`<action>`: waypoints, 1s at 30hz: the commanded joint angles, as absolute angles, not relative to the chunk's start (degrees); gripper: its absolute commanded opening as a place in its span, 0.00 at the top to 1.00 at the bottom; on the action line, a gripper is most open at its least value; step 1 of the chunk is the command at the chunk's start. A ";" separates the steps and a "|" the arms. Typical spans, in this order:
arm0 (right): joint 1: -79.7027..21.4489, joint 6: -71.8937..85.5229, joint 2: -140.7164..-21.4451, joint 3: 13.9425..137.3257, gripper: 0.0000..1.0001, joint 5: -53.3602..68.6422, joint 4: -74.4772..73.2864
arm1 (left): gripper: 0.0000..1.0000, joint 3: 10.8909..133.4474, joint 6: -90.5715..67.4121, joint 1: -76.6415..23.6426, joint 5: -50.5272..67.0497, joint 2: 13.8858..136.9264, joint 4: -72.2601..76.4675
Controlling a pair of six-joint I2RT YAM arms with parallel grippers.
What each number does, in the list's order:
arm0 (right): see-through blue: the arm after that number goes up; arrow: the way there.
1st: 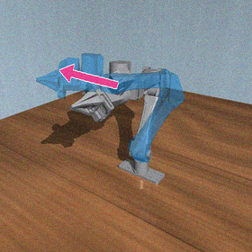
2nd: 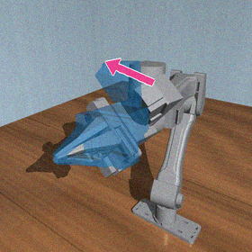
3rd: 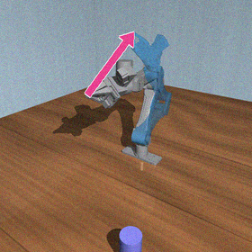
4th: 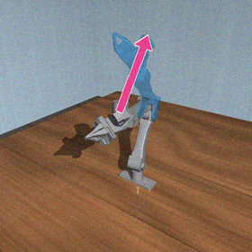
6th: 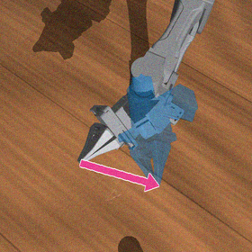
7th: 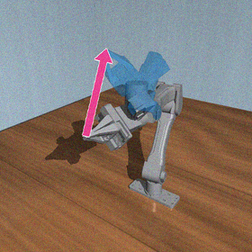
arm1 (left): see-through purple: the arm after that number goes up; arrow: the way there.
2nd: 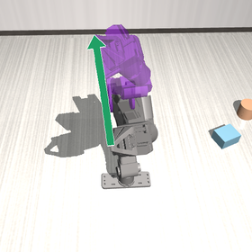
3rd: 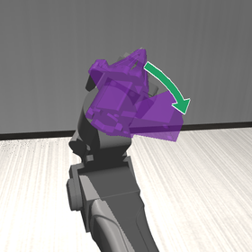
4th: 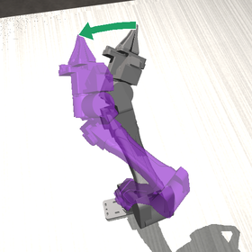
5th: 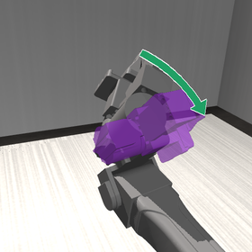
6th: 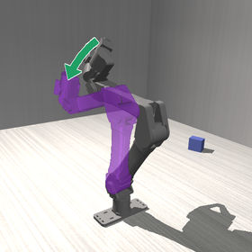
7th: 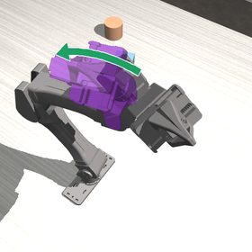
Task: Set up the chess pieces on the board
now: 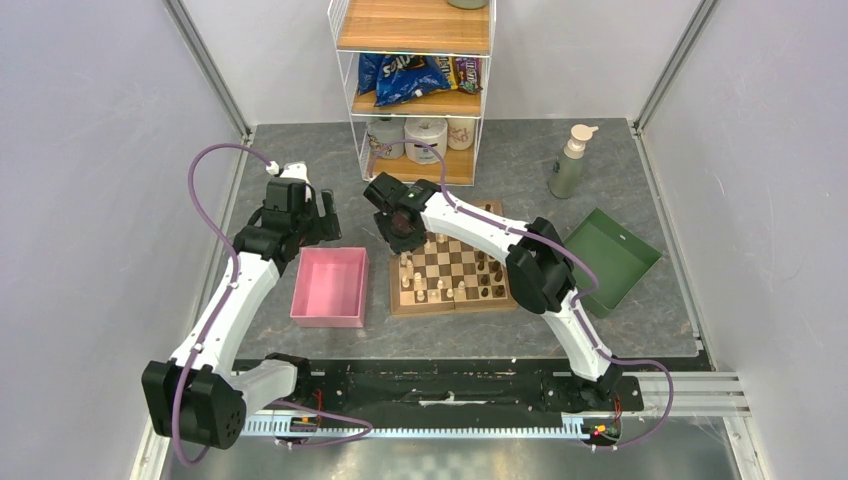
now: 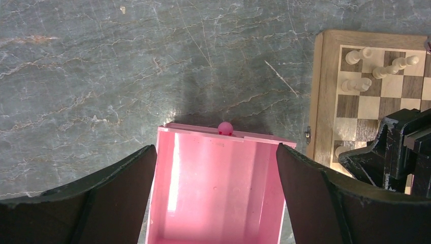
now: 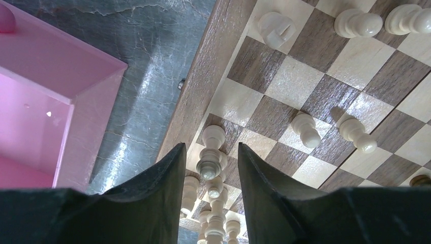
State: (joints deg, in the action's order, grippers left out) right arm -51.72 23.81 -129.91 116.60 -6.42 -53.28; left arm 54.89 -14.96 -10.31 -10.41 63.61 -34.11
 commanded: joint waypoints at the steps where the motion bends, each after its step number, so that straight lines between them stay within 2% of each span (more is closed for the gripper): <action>1: -52.21 23.47 -125.98 118.26 0.49 -7.51 -52.95 | 0.06 55.28 -16.17 -10.02 -9.50 64.03 -32.61; 7: -52.19 24.20 -121.78 116.98 0.44 -10.76 -52.55 | 0.05 55.28 -16.15 -10.02 -9.60 64.02 -32.69; 16: -52.22 29.15 -111.95 102.77 0.41 -9.04 -48.97 | 0.06 55.37 -16.17 -10.02 -9.74 64.02 -32.78; 30: -54.49 30.60 -114.38 98.99 0.52 -5.27 -49.90 | 0.06 55.37 -16.17 -10.02 -9.92 64.27 -32.78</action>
State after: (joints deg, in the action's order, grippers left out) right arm -53.89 29.47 -113.58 99.00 -5.96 -50.48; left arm 54.89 -14.96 -10.31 -10.11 64.14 -34.11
